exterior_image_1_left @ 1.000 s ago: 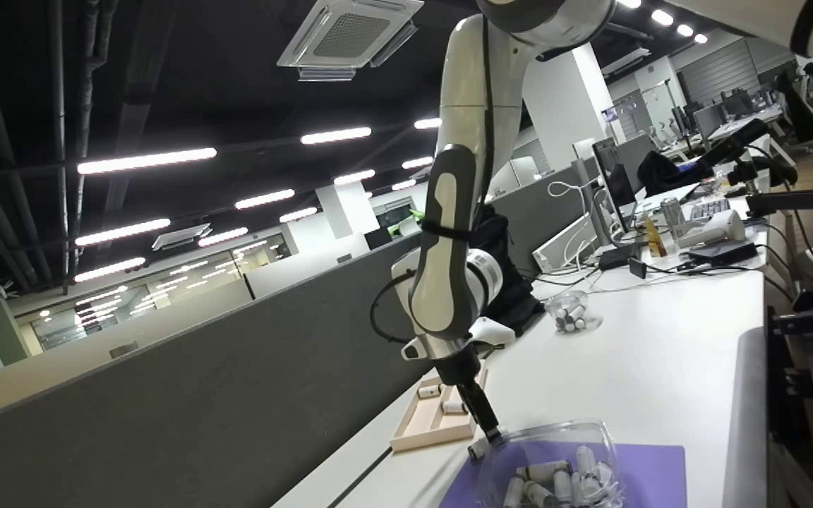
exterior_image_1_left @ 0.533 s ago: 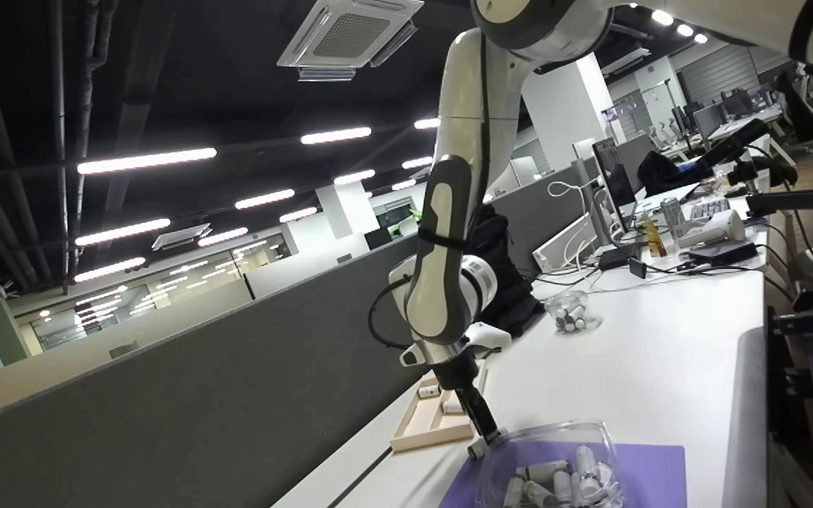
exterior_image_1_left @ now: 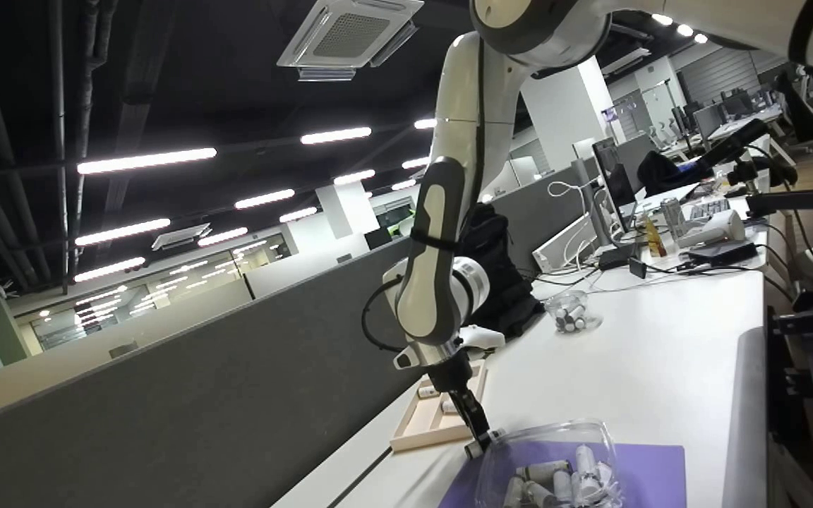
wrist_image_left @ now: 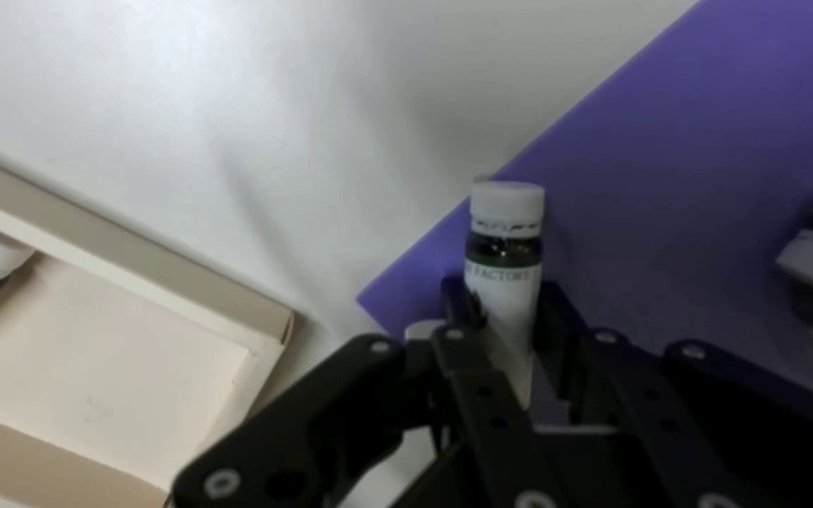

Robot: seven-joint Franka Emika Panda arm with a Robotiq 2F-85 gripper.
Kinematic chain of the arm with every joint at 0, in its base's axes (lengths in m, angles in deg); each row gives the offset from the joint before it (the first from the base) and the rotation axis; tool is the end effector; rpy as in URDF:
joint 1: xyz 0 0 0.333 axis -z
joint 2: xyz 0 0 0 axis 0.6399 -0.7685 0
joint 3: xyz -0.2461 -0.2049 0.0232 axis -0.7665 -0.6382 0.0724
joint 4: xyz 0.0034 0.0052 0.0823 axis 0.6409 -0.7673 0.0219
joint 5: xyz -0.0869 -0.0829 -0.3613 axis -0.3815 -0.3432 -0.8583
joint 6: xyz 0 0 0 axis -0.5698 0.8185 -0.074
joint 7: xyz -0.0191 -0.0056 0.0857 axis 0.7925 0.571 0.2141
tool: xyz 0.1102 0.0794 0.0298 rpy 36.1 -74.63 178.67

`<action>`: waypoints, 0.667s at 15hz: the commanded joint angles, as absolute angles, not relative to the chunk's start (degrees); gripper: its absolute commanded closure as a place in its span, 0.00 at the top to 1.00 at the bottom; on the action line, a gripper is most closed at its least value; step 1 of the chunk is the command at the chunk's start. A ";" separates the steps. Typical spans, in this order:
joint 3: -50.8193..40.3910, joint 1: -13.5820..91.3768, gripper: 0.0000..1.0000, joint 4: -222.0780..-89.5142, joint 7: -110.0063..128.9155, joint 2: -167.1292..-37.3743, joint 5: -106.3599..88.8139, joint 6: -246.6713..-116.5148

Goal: Take the bottle from the table and put it in the bottom compartment of the box

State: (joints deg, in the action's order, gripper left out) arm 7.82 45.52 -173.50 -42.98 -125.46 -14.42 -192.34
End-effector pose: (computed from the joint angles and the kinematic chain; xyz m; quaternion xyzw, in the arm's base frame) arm 0.6042 0.0353 0.1073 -0.8802 -0.4734 0.0259 0.0219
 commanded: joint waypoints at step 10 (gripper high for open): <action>8.49 50.19 0.07 -164.31 -40.03 -122.44 -0.31 -188.31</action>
